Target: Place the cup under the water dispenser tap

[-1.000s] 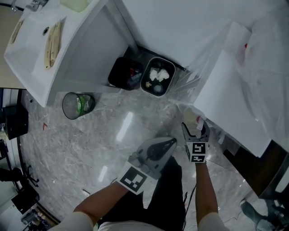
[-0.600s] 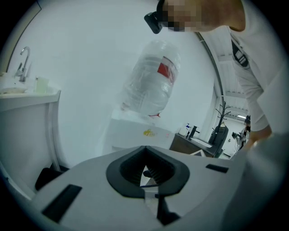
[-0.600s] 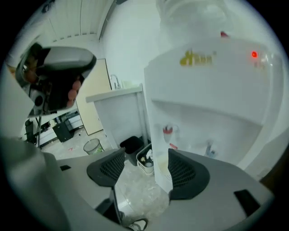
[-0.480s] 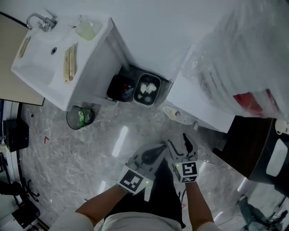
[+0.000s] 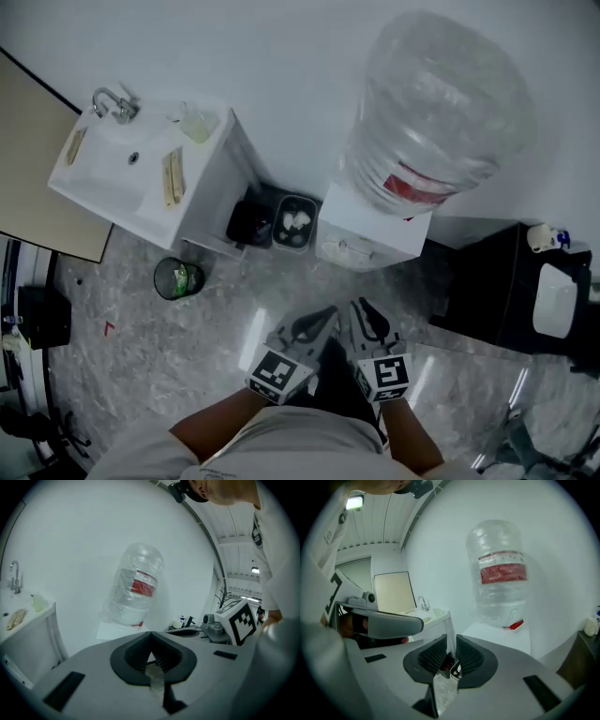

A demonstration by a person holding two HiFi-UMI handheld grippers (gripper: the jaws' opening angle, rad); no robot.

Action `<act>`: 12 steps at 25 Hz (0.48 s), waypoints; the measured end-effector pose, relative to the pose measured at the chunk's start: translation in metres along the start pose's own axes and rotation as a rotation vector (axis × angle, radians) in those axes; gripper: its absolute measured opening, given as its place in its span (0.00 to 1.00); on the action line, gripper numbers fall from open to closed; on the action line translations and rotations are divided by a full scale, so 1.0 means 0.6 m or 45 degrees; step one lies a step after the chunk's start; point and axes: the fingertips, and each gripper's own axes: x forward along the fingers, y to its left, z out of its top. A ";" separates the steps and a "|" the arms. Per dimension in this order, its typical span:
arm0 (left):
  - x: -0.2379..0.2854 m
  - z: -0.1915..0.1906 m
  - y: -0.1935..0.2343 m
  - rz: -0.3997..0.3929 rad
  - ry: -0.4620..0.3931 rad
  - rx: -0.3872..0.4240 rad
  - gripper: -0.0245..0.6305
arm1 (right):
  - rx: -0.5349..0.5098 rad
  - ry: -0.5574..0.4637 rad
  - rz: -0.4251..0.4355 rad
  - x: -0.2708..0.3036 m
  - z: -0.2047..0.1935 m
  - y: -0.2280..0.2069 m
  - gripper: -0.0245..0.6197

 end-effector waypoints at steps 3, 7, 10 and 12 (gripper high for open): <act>-0.017 0.021 -0.031 -0.022 0.004 0.005 0.04 | 0.009 -0.037 -0.039 -0.046 0.034 0.012 0.14; -0.032 0.055 -0.055 -0.043 -0.010 0.029 0.04 | -0.023 -0.069 -0.061 -0.087 0.073 0.026 0.11; -0.040 0.079 -0.067 -0.051 -0.044 0.054 0.04 | -0.053 -0.096 -0.070 -0.106 0.096 0.029 0.10; -0.046 0.091 -0.070 -0.052 -0.063 0.062 0.04 | -0.071 -0.111 -0.077 -0.114 0.111 0.031 0.09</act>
